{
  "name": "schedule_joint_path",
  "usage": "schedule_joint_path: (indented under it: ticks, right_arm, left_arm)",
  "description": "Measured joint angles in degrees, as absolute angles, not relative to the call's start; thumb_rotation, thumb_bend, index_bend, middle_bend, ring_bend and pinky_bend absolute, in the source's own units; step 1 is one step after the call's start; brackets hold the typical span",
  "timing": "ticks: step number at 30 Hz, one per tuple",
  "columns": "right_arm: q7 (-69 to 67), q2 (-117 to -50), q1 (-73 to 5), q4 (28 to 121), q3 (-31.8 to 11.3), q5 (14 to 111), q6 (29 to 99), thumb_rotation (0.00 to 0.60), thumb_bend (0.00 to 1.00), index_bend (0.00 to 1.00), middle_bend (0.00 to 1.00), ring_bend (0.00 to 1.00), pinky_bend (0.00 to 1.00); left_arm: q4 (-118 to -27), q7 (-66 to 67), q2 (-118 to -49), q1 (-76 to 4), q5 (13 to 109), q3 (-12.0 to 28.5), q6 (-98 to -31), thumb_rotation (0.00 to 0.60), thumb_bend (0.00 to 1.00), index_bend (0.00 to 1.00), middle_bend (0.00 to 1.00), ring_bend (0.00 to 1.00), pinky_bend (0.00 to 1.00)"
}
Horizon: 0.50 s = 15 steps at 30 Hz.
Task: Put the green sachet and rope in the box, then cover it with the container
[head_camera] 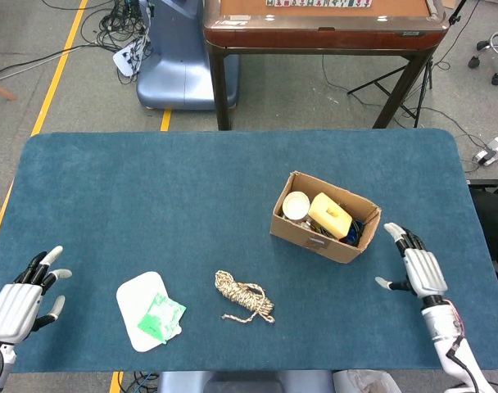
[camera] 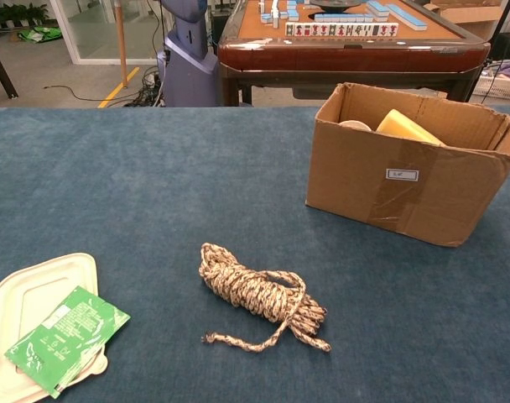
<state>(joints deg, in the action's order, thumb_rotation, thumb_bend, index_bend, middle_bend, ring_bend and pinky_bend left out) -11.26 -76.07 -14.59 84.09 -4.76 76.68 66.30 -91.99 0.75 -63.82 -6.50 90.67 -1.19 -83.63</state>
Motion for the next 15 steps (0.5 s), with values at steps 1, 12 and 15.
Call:
schedule_joint_path:
  ticks: [1,12,15]
  right_arm:
    - [-12.0,-76.2,-14.9,83.7,-4.6,76.7,65.4,0.6,0.0,0.0,0.0,0.0,0.07]
    - [-15.5,-80.5,-18.8,79.9,-5.5,77.8,61.3,0.6,0.0,0.0,0.0,0.0,0.05]
    - [-15.3,-81.5,-19.8,79.6,-6.5,77.8,61.3,0.6,0.0,0.0,0.0,0.0,0.05]
  left_arm:
    - [-92.0,0.8,-63.8,-6.5,90.7,-1.2,-83.6,0.6,0.41,0.32,0.07,0.01,0.28]
    - [-92.3,0.9,-63.6,-6.2,90.5,-1.3,-83.7,0.6,0.41,0.32,0.07,0.01,0.28]
    - [-92.3,0.8,-63.5,-6.1,90.5,-1.3,-83.8,0.6,0.41,0.32,0.07,0.01,0.28]
